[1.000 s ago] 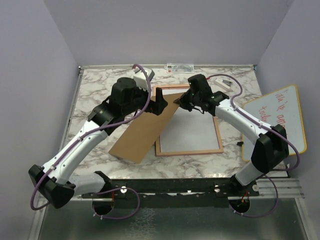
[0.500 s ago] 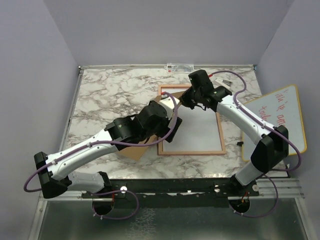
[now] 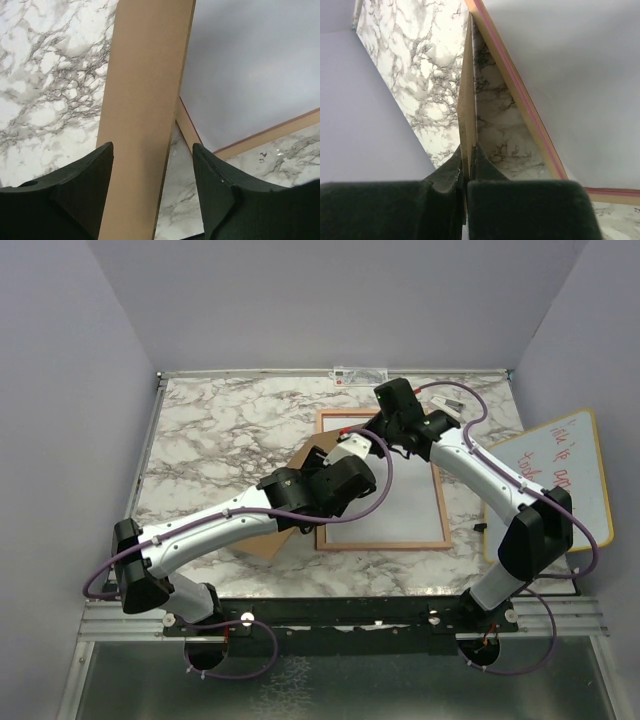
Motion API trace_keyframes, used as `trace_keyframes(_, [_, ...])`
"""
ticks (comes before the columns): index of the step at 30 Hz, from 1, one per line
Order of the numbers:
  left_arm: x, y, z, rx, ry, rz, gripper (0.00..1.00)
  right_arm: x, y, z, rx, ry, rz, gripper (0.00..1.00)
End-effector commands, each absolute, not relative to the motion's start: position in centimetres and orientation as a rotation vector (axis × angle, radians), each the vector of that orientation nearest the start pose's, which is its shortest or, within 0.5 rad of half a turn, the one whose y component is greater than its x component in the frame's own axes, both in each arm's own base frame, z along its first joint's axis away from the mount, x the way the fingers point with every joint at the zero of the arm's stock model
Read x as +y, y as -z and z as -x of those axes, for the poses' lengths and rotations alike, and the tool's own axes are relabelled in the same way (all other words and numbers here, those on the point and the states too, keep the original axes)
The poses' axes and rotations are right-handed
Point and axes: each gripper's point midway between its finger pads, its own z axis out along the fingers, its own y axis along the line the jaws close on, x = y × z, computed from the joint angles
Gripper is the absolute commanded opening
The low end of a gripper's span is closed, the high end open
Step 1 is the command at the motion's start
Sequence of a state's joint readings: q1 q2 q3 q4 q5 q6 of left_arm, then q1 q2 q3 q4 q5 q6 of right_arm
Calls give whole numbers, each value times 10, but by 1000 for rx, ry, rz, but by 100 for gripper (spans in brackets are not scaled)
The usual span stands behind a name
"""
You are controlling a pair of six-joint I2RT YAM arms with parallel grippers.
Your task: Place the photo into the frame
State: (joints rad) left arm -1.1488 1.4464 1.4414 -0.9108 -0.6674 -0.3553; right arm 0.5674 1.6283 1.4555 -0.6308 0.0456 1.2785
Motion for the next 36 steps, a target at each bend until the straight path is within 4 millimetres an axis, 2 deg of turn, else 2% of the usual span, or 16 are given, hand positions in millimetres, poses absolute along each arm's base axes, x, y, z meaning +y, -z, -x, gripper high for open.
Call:
trace_keyframes(1, [-255, -227, -222, 2176, -117, -633, 60, 276, -216, -371, 2357, -828, -912, 0])
trace_keyframes(5, [-242, -208, -222, 2193, -218, -650, 43, 280, -218, -372, 2358, -848, -903, 0])
trace_keyframes(10, [-242, -214, -227, 2171, -239, -635, 34, 295, -225, -370, 2377, -952, -874, 0])
trace_keyframes(15, [-236, -214, -230, 2157, -301, -654, 15, 301, -231, -372, 2374, -990, -870, 0])
trace_keyframes(17, [-232, -215, -231, 2147, -334, -656, 2, 302, -235, -373, 2364, -1002, -860, 1])
trace_keyframes(19, [-226, -219, -233, 2134, -364, -648, 0, 304, -241, -375, 2353, -1024, -839, 15])
trace_keyframes(23, [-209, -230, -241, 2101, -433, -593, 0, 306, -264, -378, 2291, -1078, -781, 64])
trace_keyframes(25, [-197, -236, -246, 2095, -447, -545, 0, 304, -280, -380, 2243, -1097, -749, 78])
trace_keyframes(27, [-184, -245, -252, 2089, -455, -487, 0, 298, -297, -384, 2194, -1096, -727, 84])
trace_keyframes(31, [-165, -264, -265, 2063, -448, -376, 0, 280, -335, -390, 2057, -1072, -667, 89])
trace_keyframes(34, [-157, -275, -278, 2055, -420, -298, 0, 255, -356, -396, 1957, -989, -621, 91])
trace_keyframes(36, [-150, -280, -287, 2054, -413, -256, 0, 234, -362, -400, 1899, -908, -595, 92])
